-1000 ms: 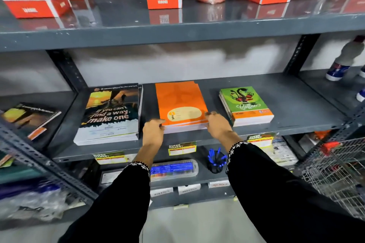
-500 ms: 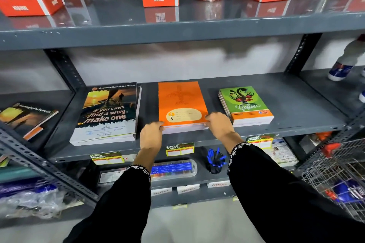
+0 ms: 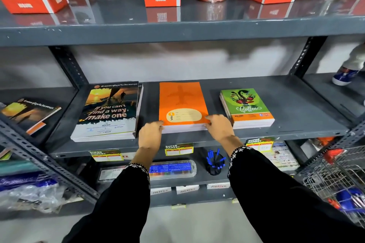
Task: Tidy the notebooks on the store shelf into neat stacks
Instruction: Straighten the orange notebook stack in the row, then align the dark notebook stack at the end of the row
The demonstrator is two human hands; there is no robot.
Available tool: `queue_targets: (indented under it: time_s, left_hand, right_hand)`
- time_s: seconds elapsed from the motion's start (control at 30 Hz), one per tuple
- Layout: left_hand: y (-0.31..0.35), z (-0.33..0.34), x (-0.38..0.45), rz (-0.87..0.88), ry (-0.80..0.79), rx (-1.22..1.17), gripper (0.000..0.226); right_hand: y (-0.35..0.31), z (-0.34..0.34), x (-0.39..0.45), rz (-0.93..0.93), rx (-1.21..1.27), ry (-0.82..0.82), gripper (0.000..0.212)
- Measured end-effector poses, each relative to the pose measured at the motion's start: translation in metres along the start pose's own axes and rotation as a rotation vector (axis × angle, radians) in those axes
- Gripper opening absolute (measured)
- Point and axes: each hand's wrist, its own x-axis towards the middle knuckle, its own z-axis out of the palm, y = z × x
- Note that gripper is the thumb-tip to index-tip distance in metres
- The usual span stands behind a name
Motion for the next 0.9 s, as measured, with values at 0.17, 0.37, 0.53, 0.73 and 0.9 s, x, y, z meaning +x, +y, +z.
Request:
queue_targets:
  time_s: [0.17,0.37,0.53,0.73,0.9]
  left_hand:
    - [-0.004,-0.001,-0.005,0.012,0.060,-0.066,0.029]
    - [-0.037,-0.018,0.002,0.038,0.119,-0.200,0.037]
    - [-0.105,-0.049,0.006,-0.102,0.210,-0.362,0.041]
    - [-0.199,-0.077,0.001,-0.226,0.201,-0.354,0.048]
    - [-0.244,-0.080,0.008,-0.270,0.068,-0.385,0.039]
  right_hand:
    - [-0.005,-0.002,-0.011,0.024,-0.029,0.063,0.050]
    - [-0.047,0.002,-0.012,-0.053,-0.051,0.146,0.058]
    - [-0.117,0.022,-0.009,-0.142,-0.037,0.124,0.056]
    - [-0.196,0.059,-0.015,-0.206,0.001,0.032,0.052]
    - [-0.227,0.084,-0.015,-0.150,0.005,0.005,0.055]
